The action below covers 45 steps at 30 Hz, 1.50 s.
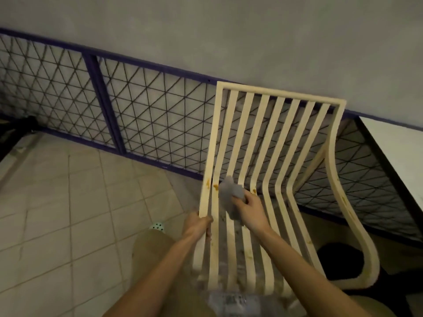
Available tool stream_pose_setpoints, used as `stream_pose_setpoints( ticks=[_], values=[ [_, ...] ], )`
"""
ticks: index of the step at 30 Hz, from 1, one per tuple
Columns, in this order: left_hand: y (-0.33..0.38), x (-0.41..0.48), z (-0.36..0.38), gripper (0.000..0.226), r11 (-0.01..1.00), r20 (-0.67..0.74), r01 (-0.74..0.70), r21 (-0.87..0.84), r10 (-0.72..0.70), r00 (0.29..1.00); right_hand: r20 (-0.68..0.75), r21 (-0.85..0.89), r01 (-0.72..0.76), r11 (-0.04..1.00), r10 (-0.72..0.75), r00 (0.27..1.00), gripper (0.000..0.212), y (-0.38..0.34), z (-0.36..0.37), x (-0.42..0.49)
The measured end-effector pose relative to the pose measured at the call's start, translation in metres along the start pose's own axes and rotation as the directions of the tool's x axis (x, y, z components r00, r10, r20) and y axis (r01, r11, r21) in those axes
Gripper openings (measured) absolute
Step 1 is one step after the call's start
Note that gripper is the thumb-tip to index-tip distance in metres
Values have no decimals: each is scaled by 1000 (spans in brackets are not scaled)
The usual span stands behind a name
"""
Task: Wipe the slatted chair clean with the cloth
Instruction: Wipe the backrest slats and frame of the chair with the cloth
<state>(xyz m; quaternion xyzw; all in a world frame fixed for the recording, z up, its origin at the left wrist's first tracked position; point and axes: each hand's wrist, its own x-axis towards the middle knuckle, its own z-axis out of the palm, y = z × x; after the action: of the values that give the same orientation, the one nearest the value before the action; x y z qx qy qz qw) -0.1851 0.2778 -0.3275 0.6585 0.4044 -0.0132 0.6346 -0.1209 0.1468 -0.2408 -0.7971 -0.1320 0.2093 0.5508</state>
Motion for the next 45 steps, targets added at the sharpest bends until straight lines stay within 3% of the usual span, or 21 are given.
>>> stream_pose_setpoints(
  ticks=[3, 5, 7, 8, 11, 13, 18, 20, 23, 27, 30, 32, 34, 38, 40, 43, 45],
  values=[
    [8, 3, 2, 6, 998, -7, -58, 28, 58, 998, 150, -118, 29, 993, -11, 989, 35, -8, 41, 18],
    [1, 12, 7, 16, 996, -32, -84, 23, 85, 996, 232, -136, 20, 991, 12, 973, 28, -5, 66, 18],
    [-15, 16, 14, 31, 994, -32, -98, 49, 99, 995, 160, -282, 116, 952, -72, 984, 36, 12, 78, 18],
    [-21, 17, 16, 31, 991, 4, -101, 92, 101, 995, 116, -275, 114, 955, -85, 990, 35, 23, 80, 18],
    [-21, 25, 20, 9, 986, -38, -156, 52, 158, 987, 19, -252, 127, 959, -127, 992, 27, 41, 79, 45],
    [-11, 23, 18, 17, 980, -138, -189, 55, 195, 971, -29, -189, 76, 979, -83, 996, 26, 40, 77, 72],
    [6, 12, 14, 7, 981, -155, -196, 0, 194, 969, -85, 19, -127, 992, 128, 988, 20, 38, 71, 124],
    [7, 8, 13, 15, 973, -213, -224, -52, 208, 955, -62, 86, -190, 978, 195, 979, 22, 43, 73, 122],
    [1, 3, 16, 32, 964, -365, -266, 4, 249, 897, -34, 156, -193, 969, 201, 979, 17, 52, 76, 104],
    [1, 3, 22, 28, 966, -433, -248, 76, 256, 864, 75, 268, -176, 947, 162, 984, 19, 56, 73, 71],
    [6, -4, 21, 23, 978, -512, -184, 101, 209, 833, 127, 183, -96, 978, 74, 989, 19, 60, 68, 38],
    [9, -7, 22, 31, 964, -525, -187, 191, 261, 810, 150, 60, 7, 998, -16, 989, 24, 59, 64, 24],
    [11, -6, 20, 17, 955, -516, -179, 236, 280, 810, 214, -87, 144, 986, -123, 969, 35, 57, 62, 23],
    [4, 0, 20, 20, 963, -539, -159, 220, 256, 802, 414, -272, 392, 879, -261, 872, 54, 63, 61, 32],
    [2, 3, 20, 23, 976, -547, -179, 124, 218, 809, 460, -336, 470, 816, -293, 838, 57, 72, 66, 39],
    [-3, 9, 24, 25, 979, -549, -205, 3, 173, 818, 490, -430, 562, 707, -341, 803, 59, 72, 62, 63],
    [-3, 9, 27, 23, 975, -535, -221, 13, 194, 823, 448, -526, 646, 554, -465, 763, 57, 60, 55, 95]
  ],
)
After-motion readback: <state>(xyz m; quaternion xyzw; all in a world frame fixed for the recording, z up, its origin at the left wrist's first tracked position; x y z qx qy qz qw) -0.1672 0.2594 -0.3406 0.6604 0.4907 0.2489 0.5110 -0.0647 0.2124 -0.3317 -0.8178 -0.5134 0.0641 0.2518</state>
